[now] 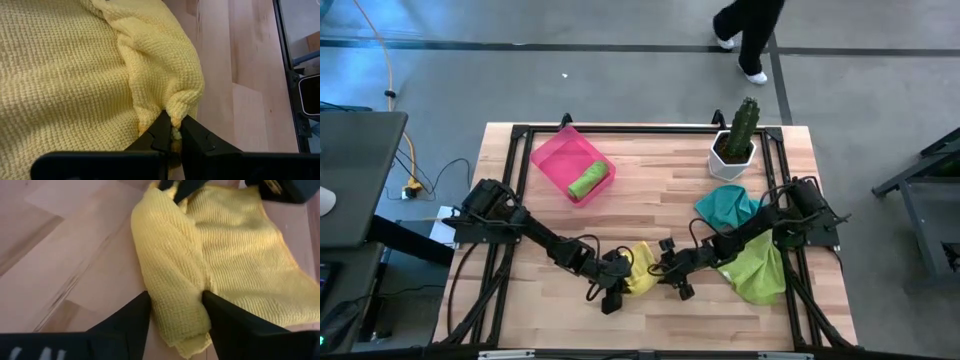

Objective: Roll microfiber towels into tight, uniform cylinder then place into a basket
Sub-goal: Roll the yellow microfiber cloth

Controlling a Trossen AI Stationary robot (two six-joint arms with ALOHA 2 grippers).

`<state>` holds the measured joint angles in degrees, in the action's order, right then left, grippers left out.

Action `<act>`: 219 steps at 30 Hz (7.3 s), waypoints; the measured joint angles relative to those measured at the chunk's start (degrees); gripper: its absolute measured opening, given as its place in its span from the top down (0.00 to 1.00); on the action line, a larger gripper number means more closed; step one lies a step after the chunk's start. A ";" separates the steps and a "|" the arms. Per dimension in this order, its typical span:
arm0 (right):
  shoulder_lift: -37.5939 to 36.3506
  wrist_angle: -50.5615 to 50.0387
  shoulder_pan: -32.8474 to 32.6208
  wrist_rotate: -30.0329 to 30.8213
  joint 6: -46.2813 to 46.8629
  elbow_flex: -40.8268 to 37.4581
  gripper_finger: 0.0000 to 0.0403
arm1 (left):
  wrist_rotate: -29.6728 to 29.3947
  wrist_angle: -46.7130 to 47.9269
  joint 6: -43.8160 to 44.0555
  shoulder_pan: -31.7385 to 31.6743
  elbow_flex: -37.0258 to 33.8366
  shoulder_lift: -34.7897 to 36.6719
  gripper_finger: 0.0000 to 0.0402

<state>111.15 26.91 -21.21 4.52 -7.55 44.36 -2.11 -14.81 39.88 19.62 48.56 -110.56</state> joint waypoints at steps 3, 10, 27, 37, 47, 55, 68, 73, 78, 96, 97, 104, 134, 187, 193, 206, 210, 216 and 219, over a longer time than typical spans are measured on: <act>0.00 -1.33 0.58 -0.64 2.92 0.09 0.63 | -0.02 -0.02 0.01 0.00 0.00 0.00 0.96; 0.02 -3.41 0.61 -0.62 9.76 0.09 0.81 | -0.03 -0.12 -1.25 0.02 0.04 -0.02 0.96; 0.13 -6.76 3.51 -19.95 30.15 2.04 0.97 | -8.35 17.06 -6.09 0.99 -0.12 12.35 0.91; 0.02 -9.58 7.83 -30.72 45.40 3.43 0.97 | -12.27 13.40 -8.68 5.53 0.00 15.32 0.91; 0.02 -8.98 8.83 -32.05 48.67 3.45 0.97 | -25.05 7.56 -12.44 8.13 -0.05 12.74 0.84; 0.02 -9.02 8.88 -31.63 48.67 3.45 0.97 | -22.89 3.75 -12.35 8.13 1.91 7.77 0.60; 0.02 -9.26 8.82 -31.40 48.63 3.45 0.97 | -26.07 5.55 -15.18 9.05 5.15 -0.42 0.50; 0.02 -9.24 8.81 -31.20 48.58 3.45 0.95 | -26.43 11.99 -10.30 9.81 5.24 -0.31 0.52; 0.02 -9.19 8.81 -31.18 48.46 3.45 0.91 | -26.07 12.43 -5.87 9.81 5.28 -0.22 0.52; -7.78 -14.85 10.50 -31.40 25.25 3.35 0.68 | -26.24 16.20 4.13 9.77 5.22 -0.07 0.88; -8.55 -15.47 10.52 -31.40 22.88 3.34 0.67 | -26.23 16.36 4.11 9.77 5.22 -0.07 0.89; -12.12 -14.93 4.70 -27.35 2.79 3.47 0.61 | -25.82 18.41 5.08 9.75 5.25 -0.09 0.94; -3.85 -7.84 -4.99 10.50 -13.97 3.63 0.60 | -21.90 17.91 7.97 8.50 5.14 0.07 0.93; -0.26 -10.97 8.60 -22.03 31.27 3.74 0.99 | -22.70 18.74 -10.65 9.75 5.05 8.47 0.61; -0.24 -11.81 11.21 -27.58 38.77 3.69 0.99 | -31.21 18.51 -19.30 10.84 5.09 10.32 0.61; -0.34 -12.49 12.59 -29.74 43.37 3.73 0.99 | -29.82 10.00 -27.87 9.11 5.22 6.87 0.62; -0.37 -12.81 12.59 -29.94 43.54 3.75 0.98 | -28.44 10.48 -26.54 8.13 5.18 4.81 0.62; -0.37 -12.84 12.48 -30.02 43.52 3.76 0.98 | -28.60 13.22 -26.47 6.75 5.18 3.48 0.62; -0.37 -12.85 12.46 -30.00 43.52 3.76 0.97 | -30.27 13.34 -25.61 6.14 5.18 3.48 0.62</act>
<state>110.78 14.06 -8.75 -25.47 35.97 48.12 -32.38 -1.46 14.28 25.75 53.74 -107.09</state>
